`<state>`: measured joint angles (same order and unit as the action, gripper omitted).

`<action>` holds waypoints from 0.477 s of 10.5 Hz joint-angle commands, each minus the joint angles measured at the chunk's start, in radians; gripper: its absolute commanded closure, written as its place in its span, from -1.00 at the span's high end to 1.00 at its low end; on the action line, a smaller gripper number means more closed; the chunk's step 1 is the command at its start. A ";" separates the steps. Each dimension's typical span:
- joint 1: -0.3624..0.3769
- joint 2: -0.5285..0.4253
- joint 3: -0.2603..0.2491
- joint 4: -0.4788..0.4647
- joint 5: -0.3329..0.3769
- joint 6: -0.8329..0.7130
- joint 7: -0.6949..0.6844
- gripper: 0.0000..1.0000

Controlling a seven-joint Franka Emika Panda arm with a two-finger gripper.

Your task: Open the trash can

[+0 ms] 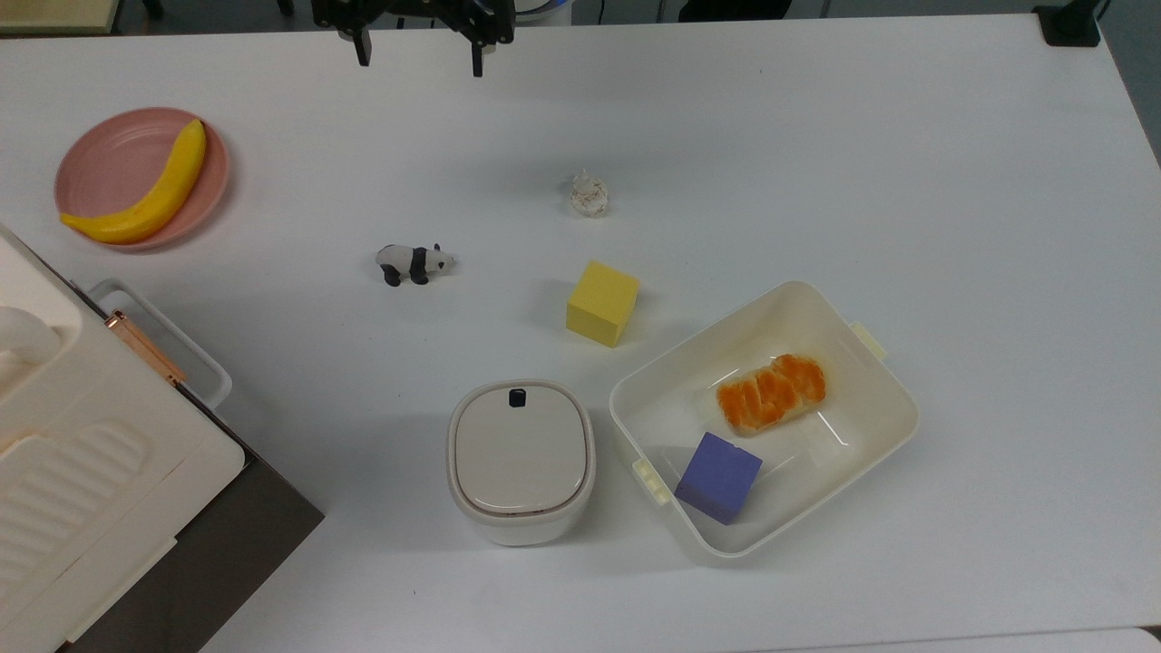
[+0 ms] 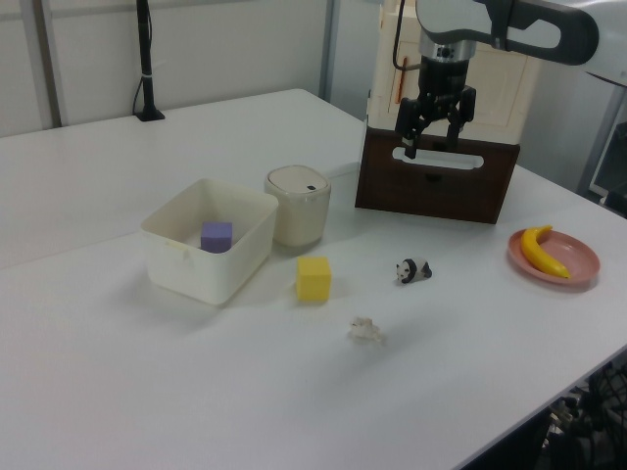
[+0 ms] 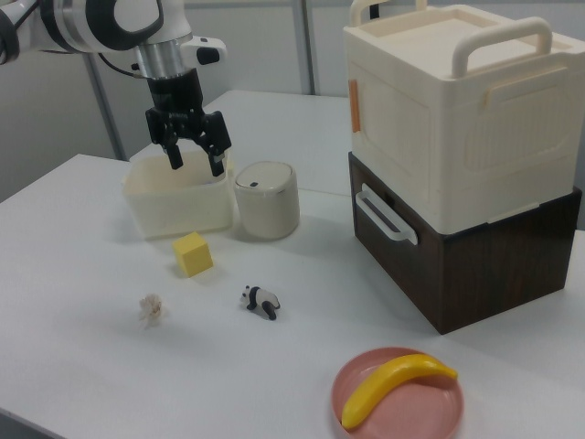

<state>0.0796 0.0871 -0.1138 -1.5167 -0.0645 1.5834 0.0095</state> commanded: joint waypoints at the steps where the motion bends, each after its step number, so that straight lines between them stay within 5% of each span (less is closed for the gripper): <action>1: -0.007 -0.017 -0.007 0.001 0.008 -0.034 -0.020 1.00; 5: -0.009 -0.012 -0.007 0.000 0.008 -0.034 -0.020 1.00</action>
<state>0.0714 0.0867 -0.1171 -1.5166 -0.0644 1.5815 0.0093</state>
